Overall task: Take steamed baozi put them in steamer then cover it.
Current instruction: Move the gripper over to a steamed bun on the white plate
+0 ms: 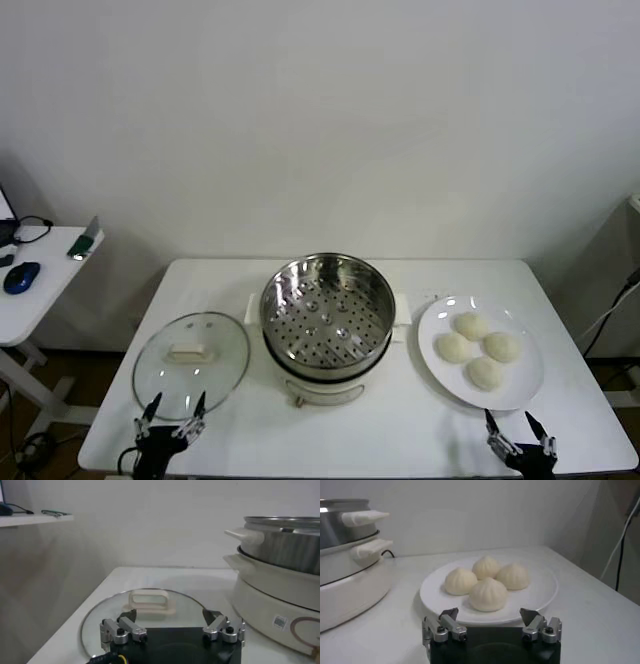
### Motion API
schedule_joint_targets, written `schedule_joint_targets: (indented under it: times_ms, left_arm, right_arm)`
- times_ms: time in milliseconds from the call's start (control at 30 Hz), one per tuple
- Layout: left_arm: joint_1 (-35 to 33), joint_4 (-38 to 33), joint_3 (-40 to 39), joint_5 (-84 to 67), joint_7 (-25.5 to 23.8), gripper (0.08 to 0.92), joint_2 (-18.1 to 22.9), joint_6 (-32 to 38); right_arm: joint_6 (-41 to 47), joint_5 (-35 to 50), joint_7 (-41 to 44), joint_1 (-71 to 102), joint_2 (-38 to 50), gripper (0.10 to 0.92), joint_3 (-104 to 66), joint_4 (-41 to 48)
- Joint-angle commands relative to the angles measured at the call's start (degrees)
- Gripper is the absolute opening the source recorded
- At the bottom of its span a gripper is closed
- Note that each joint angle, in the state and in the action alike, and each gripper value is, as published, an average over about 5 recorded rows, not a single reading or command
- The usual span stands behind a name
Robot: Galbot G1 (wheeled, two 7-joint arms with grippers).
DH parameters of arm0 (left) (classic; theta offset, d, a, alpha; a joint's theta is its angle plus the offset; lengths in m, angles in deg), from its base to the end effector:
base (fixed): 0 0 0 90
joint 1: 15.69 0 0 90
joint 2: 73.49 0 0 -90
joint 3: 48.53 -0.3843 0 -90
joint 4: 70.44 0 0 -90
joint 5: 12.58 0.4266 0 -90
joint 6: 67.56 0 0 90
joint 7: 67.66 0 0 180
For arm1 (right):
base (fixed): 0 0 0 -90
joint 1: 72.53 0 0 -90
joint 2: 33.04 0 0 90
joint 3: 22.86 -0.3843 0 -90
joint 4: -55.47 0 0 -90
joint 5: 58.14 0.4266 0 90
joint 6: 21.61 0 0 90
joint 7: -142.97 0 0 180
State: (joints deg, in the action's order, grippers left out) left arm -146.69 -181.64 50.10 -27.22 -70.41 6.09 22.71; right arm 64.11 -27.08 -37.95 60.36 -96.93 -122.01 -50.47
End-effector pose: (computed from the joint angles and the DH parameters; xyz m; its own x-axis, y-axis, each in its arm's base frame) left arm 0.1554 0.1003 -0.4206 -0.9497 -0.0244 0.3121 -0.0328 0.9992 -0.0215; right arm 0.1530 -0.1761 -0.4303 -0.9368 0.0370 0.3479 0.0555 0.9975 0.0433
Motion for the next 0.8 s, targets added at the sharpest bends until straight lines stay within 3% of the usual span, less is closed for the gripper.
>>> schedule_joint_targets:
  times_ms: [33, 300, 433, 600, 800]
  left_arm:
    - [0.1, -0.2, 0.0, 0.1, -0.1, 0.823, 0.1, -0.2]
    - [0.2, -1.1, 0.1, -0.1, -0.2, 0.823, -0.3, -0.4]
    - [0.2, -1.4, 0.0, -0.1, -0.2, 0.823, -0.6, -0.3]
    - [0.0, -1.8, -0.1, 0.0, -0.2, 0.823, -0.7, -0.1]
    - [0.0, -2.4, -0.1, 0.1, -0.3, 0.823, -0.2, -0.1]
  right_arm:
    - [2.8, -0.4, 0.0, -1.0, -0.1, 0.823, -0.9, -1.0]
    - [18.9, -4.1, 0.7, -14.9, 8.5, 0.823, -5.8, -4.4]
    - [25.9, -9.0, 7.6, -28.7, 18.9, 0.823, -1.2, 0.0]
    - [30.6, -10.2, 19.1, -49.0, 33.6, 0.823, 16.1, 9.3]
    - [23.9, -19.5, 39.9, -85.9, 43.2, 0.823, 55.6, 21.8]
